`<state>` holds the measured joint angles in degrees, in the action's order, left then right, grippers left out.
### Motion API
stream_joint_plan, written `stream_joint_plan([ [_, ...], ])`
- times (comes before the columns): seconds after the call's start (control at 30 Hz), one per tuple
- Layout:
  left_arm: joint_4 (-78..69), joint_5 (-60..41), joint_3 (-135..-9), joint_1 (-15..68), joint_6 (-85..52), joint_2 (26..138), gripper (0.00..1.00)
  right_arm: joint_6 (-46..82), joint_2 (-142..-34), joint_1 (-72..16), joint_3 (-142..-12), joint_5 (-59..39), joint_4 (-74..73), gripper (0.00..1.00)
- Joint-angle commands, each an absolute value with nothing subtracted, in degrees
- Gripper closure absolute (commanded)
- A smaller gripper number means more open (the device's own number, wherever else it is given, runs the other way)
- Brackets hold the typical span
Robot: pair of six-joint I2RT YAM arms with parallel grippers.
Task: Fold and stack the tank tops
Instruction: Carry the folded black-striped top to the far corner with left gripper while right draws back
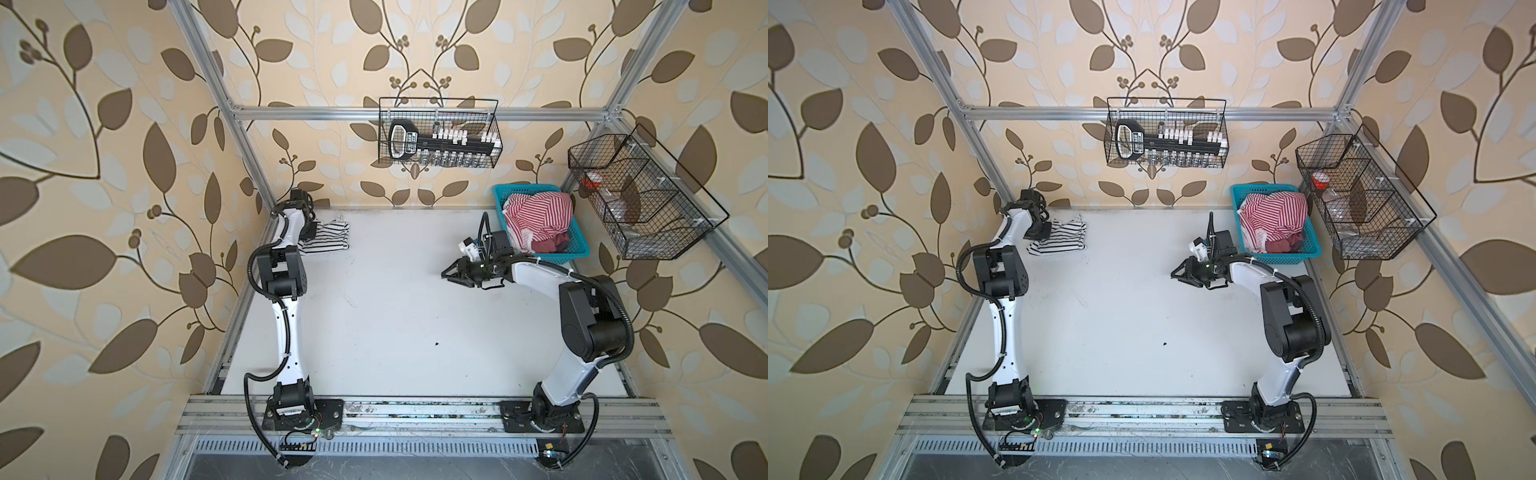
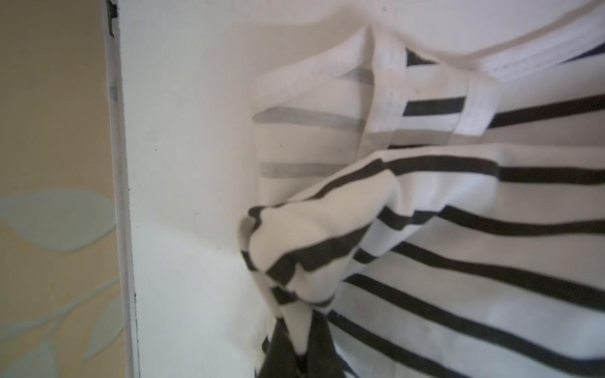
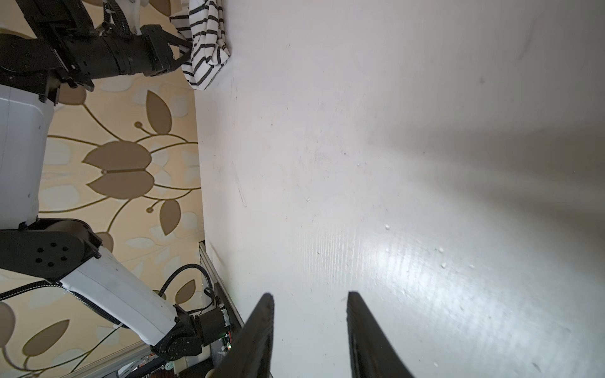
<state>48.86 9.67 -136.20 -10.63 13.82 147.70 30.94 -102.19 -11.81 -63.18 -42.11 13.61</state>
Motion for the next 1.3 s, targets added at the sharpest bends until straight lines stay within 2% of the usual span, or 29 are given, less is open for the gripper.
stream_joint_plan([
  [0.0,46.06,11.69,-138.43,-12.93,14.66,147.75,1.0,31.44,-103.65,-12.68,-65.69,-40.89,14.91,0.62],
  [0.33,38.72,12.92,-138.79,-15.19,14.74,148.84,1.0,32.07,-103.18,-14.24,-66.95,-38.79,16.76,0.62],
  [0.4,37.2,13.31,-138.87,-15.54,14.8,149.11,0.91,32.3,-103.54,-14.53,-66.87,-38.67,16.77,0.62],
  [0.57,34.72,13.73,-139.85,-16.59,14.6,150.2,0.84,32.56,-104.31,-15.07,-67.6,-38.41,16.91,0.61],
  [0.67,33.55,13.57,-140.66,-17.26,13.65,150.78,0.67,32.61,-104.73,-15.29,-68.12,-38.29,17.24,0.61],
  [0.73,32.9,12.68,-140.8,-17.58,12.7,150.7,0.51,32.61,-105.1,-15.48,-68.48,-38.16,17.45,0.61],
  [0.8,32.06,12.03,-140.8,-17.77,11.65,150.6,0.44,32.72,-105.46,-15.71,-68.75,-38.07,17.55,0.61],
  [1.27,27.48,11.11,-141.38,-18.03,6.05,150.3,0.31,32.47,-103.58,-16.18,-68.99,-37.02,18.7,0.61],
])
